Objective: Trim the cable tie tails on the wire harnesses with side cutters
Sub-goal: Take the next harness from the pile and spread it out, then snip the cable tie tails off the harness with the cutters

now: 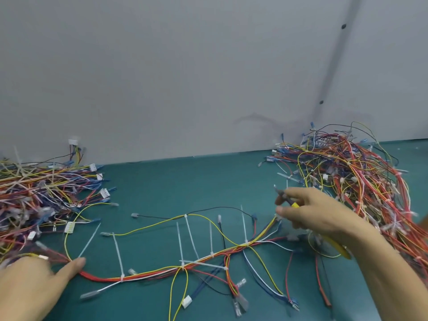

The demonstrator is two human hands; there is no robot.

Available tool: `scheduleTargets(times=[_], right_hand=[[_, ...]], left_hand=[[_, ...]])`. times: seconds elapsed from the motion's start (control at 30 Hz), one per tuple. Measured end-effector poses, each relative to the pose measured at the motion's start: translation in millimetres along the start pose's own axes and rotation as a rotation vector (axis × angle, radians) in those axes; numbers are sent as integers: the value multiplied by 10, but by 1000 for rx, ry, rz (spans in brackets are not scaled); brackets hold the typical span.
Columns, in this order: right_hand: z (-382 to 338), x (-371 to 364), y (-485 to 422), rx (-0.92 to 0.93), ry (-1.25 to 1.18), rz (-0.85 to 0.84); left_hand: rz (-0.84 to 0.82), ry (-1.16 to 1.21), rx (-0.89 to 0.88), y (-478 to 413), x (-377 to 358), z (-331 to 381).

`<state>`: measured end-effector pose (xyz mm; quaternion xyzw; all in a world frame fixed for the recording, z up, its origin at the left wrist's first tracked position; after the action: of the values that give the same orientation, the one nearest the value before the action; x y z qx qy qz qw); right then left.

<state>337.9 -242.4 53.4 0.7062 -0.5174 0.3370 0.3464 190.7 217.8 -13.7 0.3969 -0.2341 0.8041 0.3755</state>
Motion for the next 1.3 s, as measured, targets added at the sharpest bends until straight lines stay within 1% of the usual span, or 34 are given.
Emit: scheduleTargets(times=[0.07,0.1,0.17,0.2,0.27,0.4,0.5,0.53,0.6,0.7,0.8,0.87,0.93,1.03,1.1,1.2,1.3], right_hand=[[-146,36,25,87,-169,50],[-218,39,28,126,-151,82],[-334,-15,7,171,27,132],[-394,-64,0,183,114,140],[-488,-172,-14,182,172,139],[-516,-311,-49,153,231,149],[-512,-356,-60,155,244,116],[-523,-358,-61,163,232,134],[-578,-327,-45,195,224,232],[-764,-295,18,306,276,393],[-993,-352,21,424,346,460],[-1143,-441,-46,471,412,446],[-1247,-537,-153,473,413,396],[-1314,-655,-296,445,253,301],[-1320,-703,-352,438,190,267],[-1282,-730,-382,435,136,265],[-1239,-766,-409,427,155,294]], left_hand=[[23,-5,-17,56,126,263],[45,-46,-75,106,184,462],[79,-129,-282,292,234,998],[54,-114,-400,382,186,1263],[-32,-47,-570,432,-13,1643],[-153,23,-674,202,-497,1946],[-271,68,-711,117,-764,2011],[-288,96,-709,105,-816,2020],[-288,177,-689,94,-857,2040],[-320,327,-663,78,-892,2069],[-348,432,-647,71,-900,2106],[-322,464,-661,75,-870,2136],[-328,491,-679,105,-874,2154],[-381,477,-665,145,-953,2138],[-385,435,-640,113,-993,2103],[-402,378,-630,85,-1023,2089],[-434,386,-619,81,-1054,2089]])
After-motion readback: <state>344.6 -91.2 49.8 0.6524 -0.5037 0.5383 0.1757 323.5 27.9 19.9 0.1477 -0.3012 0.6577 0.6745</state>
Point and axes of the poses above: each hand's wrist, its own y-axis away from the middle knuckle, its own x-axis out of the back of the hand, z = x × y, the point moved 7 cm from there along -y, towards the middle knuckle, and after that the axes turned 11 degrees about y, right-handed, at the moved point
